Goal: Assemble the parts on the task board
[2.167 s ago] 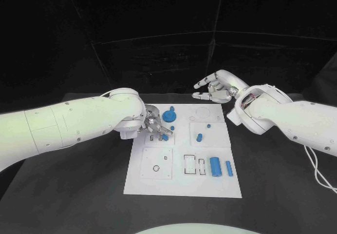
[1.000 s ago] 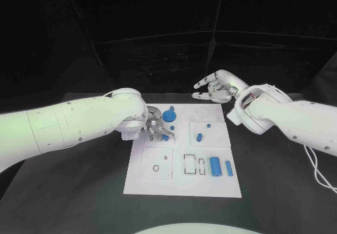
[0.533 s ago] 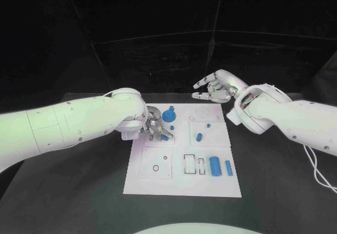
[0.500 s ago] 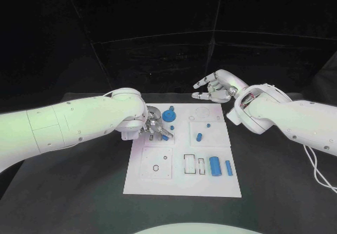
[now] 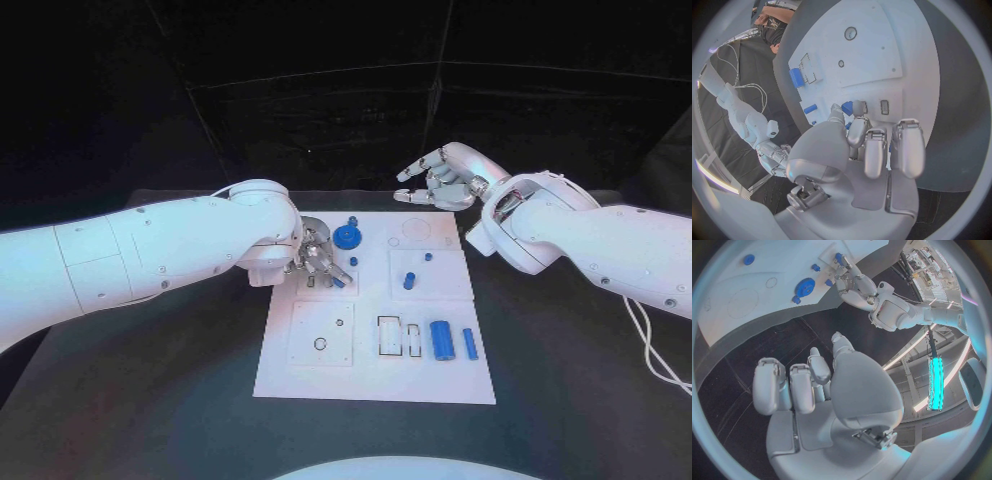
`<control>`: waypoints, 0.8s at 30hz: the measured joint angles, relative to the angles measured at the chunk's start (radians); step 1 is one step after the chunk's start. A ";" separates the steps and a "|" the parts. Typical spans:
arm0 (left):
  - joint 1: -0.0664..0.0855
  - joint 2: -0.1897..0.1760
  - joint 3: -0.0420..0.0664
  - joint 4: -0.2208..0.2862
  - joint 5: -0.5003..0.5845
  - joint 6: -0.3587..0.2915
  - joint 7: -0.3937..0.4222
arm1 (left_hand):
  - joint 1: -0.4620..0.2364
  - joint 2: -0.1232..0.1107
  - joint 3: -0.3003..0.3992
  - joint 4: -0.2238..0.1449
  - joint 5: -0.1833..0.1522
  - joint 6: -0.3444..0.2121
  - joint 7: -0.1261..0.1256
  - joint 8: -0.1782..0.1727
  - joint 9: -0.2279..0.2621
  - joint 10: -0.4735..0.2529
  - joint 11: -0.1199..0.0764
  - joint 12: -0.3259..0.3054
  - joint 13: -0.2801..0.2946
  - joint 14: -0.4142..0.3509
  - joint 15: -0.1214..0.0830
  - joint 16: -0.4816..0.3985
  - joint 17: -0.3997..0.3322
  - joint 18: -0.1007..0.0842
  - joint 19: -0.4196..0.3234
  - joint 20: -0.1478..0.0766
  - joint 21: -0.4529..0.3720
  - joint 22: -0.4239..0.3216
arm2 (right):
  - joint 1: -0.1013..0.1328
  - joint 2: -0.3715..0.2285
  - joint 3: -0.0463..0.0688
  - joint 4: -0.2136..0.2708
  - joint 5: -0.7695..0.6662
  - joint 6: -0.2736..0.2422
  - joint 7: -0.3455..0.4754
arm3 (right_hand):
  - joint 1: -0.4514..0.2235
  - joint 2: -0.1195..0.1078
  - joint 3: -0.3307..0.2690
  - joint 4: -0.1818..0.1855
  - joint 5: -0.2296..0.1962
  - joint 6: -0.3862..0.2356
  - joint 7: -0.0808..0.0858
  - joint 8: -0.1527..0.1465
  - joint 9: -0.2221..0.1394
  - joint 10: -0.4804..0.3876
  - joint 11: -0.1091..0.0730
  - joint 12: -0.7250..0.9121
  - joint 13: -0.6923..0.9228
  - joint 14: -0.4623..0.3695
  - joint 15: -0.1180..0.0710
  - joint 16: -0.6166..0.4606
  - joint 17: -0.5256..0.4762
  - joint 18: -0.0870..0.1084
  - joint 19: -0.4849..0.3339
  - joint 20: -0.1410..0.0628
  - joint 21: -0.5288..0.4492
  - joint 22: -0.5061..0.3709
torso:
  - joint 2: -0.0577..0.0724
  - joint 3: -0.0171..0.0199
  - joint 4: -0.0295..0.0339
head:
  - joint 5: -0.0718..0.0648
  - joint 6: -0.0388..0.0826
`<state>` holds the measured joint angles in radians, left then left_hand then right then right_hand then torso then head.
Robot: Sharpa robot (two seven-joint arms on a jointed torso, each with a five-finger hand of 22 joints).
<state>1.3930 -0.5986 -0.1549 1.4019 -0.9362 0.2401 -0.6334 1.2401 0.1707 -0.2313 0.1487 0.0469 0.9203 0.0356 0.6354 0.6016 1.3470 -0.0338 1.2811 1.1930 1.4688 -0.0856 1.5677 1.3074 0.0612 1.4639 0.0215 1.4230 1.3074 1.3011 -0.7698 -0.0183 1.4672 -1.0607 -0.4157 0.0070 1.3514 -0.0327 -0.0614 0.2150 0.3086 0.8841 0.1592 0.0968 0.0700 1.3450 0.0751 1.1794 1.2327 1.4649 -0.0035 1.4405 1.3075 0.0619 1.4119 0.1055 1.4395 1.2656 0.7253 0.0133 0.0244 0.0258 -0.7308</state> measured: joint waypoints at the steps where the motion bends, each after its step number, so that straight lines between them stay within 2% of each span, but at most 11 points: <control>1: 0.000 0.000 0.000 0.000 0.000 0.000 0.000 | 0.001 -0.001 0.002 -0.002 0.000 0.000 0.000 0.000 0.000 0.000 0.000 0.000 0.000 0.000 0.000 0.000 0.000 0.000 0.000 0.000 0.000 0.000 | 0.000 0.000 0.000 0.000 0.000 0.000 0.000 | 0.000 0.000 0.000 0.000 0.000 0.000 0.000 0.000 0.000 0.000 0.000 0.000 0.000 0.000 0.000 0.000 0.000 0.000 0.000 0.000 0.000 0.000 | 0.000 0.0000 0.0000 | 0.000 0.000; 13: 0.000 -0.004 0.000 0.001 0.001 -0.007 0.000 | 0.022 -0.011 0.014 -0.033 0.000 0.000 0.000 -0.008 0.003 -0.002 0.002 -0.003 0.000 -0.002 -0.002 0.000 0.000 0.000 0.003 -0.003 0.000 0.000 | 0.000 0.002 0.000 -0.001 0.000 0.003 0.000 | 0.004 0.004 0.000 0.000 0.000 0.000 0.000 0.000 0.000 0.000 0.000 0.000 0.000 0.000 0.000 0.000 0.000 0.000 0.000 0.000 0.000 0.000 | 0.000 -0.0001 0.0001 | 0.000 0.000; 24: 0.000 -0.014 0.000 0.008 0.001 -0.018 0.002 | 0.031 -0.020 0.014 -0.044 0.000 -0.004 0.004 -0.015 0.004 -0.004 0.004 -0.004 -0.006 -0.004 -0.004 0.000 0.000 0.000 0.004 -0.003 -0.002 0.000 | 0.000 0.002 0.000 -0.003 0.000 0.005 0.000 | 0.004 0.004 0.000 0.000 0.000 0.000 0.000 0.000 0.000 0.000 0.000 0.000 0.000 0.000 0.000 0.000 0.000 0.000 0.000 0.000 0.000 0.000 | -0.001 -0.0001 0.0003 | 0.001 0.002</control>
<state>1.3931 -0.6123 -0.1548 1.4102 -0.9355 0.2223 -0.6316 1.2710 0.1503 -0.2175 0.1044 0.0469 0.9165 0.0393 0.6207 0.6058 1.3434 -0.0302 1.2768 1.1869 1.4651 -0.0892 1.5677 1.3074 0.0614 1.4674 0.0181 1.4213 1.3074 1.3010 -0.7673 -0.0183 1.4639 -1.0607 -0.4104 0.0073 1.3554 -0.0287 -0.0614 0.2150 0.3085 0.8841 0.1592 0.0968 0.0699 1.3450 0.0751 1.1794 1.2328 1.4649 -0.0035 1.4405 1.3074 0.0620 1.4119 0.1055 1.4395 1.2656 0.7246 0.0132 0.0247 0.0266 -0.7289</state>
